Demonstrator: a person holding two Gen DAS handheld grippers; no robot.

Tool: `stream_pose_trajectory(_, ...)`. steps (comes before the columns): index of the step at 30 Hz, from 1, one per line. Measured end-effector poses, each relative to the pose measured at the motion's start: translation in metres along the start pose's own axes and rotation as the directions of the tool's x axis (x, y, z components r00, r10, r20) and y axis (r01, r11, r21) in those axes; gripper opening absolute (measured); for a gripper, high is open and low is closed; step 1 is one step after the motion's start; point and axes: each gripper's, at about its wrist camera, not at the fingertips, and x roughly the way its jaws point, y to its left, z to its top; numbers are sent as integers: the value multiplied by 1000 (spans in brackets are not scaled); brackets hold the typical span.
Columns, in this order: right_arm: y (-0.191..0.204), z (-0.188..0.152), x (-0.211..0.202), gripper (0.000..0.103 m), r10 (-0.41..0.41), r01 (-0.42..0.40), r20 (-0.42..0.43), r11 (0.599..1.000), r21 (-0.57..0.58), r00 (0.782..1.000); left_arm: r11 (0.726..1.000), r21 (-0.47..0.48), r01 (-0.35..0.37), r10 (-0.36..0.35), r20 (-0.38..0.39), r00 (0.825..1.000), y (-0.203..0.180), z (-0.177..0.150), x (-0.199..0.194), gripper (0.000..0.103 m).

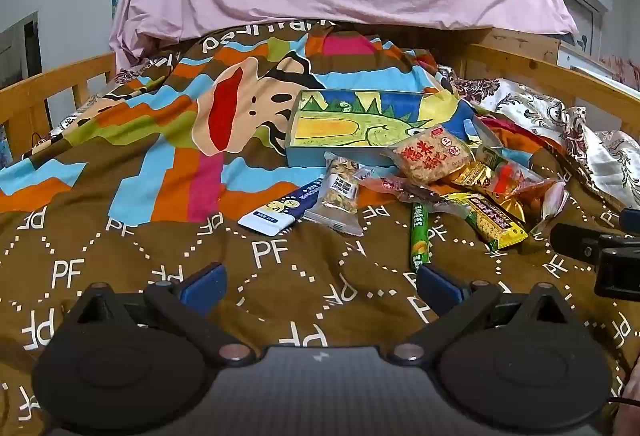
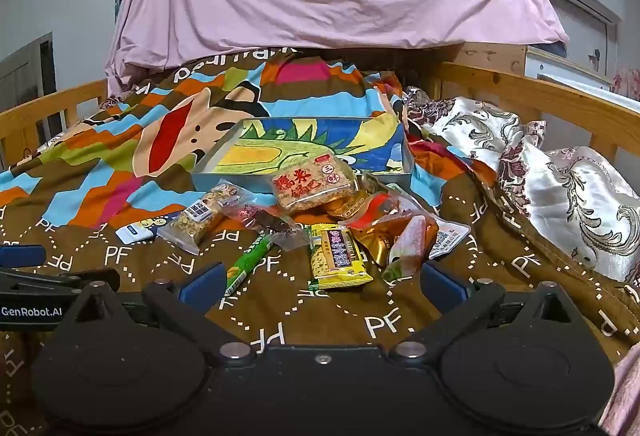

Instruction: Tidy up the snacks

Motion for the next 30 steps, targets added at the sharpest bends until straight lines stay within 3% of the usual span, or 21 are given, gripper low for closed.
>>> stream_pose_trajectory(30, 0, 0, 1, 103, 2, -2, -4, 1000, 3, 1000, 1000, -1, 4, -4, -5, 1000, 0, 0, 0, 103)
